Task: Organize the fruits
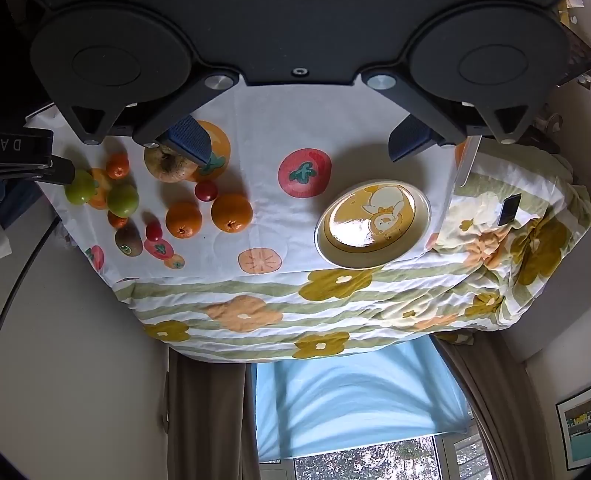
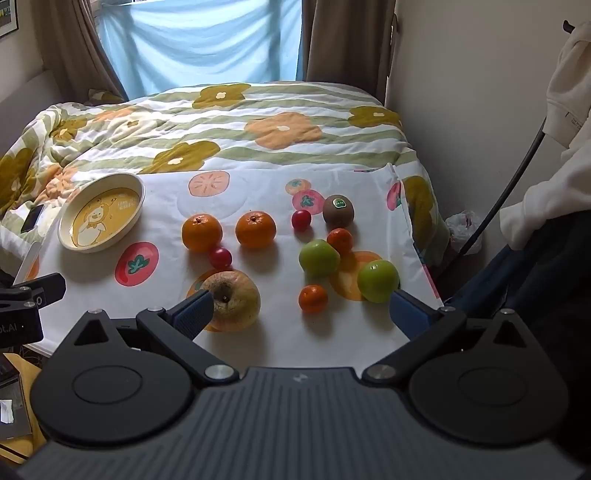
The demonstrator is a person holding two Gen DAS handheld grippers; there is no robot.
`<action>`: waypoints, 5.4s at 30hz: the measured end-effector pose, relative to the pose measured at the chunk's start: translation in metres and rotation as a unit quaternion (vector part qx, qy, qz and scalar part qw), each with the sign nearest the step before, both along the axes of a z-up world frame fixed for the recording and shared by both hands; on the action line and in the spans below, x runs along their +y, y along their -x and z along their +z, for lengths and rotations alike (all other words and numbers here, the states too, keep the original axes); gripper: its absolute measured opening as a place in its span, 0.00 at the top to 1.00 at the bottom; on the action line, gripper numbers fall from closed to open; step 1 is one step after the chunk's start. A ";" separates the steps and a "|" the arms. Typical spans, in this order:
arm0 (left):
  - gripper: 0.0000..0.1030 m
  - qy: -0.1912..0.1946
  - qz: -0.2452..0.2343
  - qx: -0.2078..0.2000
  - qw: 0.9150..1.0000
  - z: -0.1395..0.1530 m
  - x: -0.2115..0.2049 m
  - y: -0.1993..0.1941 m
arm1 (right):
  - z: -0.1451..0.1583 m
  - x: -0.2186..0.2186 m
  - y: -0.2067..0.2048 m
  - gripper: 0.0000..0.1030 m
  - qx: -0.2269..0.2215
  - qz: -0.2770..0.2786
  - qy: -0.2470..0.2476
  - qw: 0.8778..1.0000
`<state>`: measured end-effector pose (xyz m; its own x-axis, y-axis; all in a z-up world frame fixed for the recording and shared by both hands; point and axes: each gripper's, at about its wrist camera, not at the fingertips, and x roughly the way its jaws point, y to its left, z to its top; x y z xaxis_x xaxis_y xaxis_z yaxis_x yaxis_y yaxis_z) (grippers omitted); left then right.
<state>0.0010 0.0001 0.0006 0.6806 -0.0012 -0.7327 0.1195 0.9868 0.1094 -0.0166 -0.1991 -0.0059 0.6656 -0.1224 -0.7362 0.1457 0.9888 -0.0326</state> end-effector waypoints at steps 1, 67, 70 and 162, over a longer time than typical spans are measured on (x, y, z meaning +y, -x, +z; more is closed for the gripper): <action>0.00 0.002 0.000 -0.001 1.000 0.001 0.000 -0.001 | 0.000 0.000 0.000 0.00 0.001 0.000 0.000 1.000; 0.00 0.014 0.001 -0.024 1.000 0.004 0.008 -0.003 | 0.000 0.003 -0.004 0.00 0.005 0.001 0.001 1.000; 0.00 0.014 0.000 -0.024 1.000 0.004 0.008 -0.003 | 0.002 0.004 -0.003 0.00 0.003 0.000 0.001 1.000; 0.23 -0.056 -0.139 -0.016 0.989 -0.177 -0.137 -0.055 | -0.173 -0.079 -0.077 0.32 0.000 0.101 -0.061 0.993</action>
